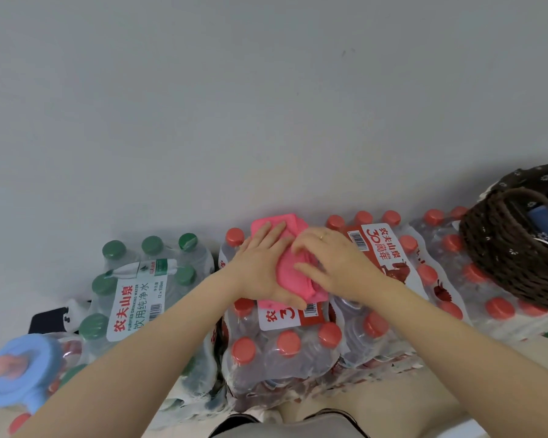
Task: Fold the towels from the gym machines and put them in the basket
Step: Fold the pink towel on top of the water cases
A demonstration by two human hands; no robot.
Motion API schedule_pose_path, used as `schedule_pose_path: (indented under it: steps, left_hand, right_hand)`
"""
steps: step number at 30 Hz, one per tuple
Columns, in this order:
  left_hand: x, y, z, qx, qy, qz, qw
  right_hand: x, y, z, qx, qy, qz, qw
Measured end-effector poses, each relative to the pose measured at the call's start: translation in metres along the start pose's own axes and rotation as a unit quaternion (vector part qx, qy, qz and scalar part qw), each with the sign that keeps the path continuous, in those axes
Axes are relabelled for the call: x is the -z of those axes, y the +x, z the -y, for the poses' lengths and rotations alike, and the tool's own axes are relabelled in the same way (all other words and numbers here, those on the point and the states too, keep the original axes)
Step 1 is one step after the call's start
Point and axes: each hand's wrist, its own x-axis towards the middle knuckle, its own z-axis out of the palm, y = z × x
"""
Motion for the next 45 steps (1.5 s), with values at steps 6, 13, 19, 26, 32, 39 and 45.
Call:
schedule_pose_path:
  steps: [6,13,19,26,32,39,45]
  left_hand:
    - [0.03,-0.005,0.013,0.017,-0.29,0.073,0.954]
    - [0.036,-0.001,0.004,0.003,-0.357,-0.031,0.934]
    - [0.041,-0.002,-0.001,0.013,-0.36,0.008,0.933]
    - [0.029,0.036,-0.047,-0.026,-0.574,-0.047,0.817]
    - [0.04,0.073,-0.123,-0.037,-0.687,0.067,0.723]
    - [0.053,0.109,-0.201,-0.092,-0.664,-0.041,0.741]
    - [0.089,0.145,-0.271,-0.152,-0.585,-0.099,0.79]
  right_hand:
    - [-0.005,-0.013,0.002,0.111,-0.148,0.072,0.98]
    - [-0.034,-0.017,0.012,0.113,-0.253,-0.016,0.961]
    - [0.017,-0.016,-0.012,-0.296,0.18,-0.171,0.922]
    - [0.059,-0.042,-0.05,-0.378,0.567,-0.361,0.637]
    - [0.093,-0.079,-0.073,-0.328,0.675,-0.353,0.559]
    - [0.153,-0.121,-0.107,-0.265,0.656,-0.372,0.601]
    - [0.202,-0.169,-0.14,-0.266,0.591,-0.314,0.694]
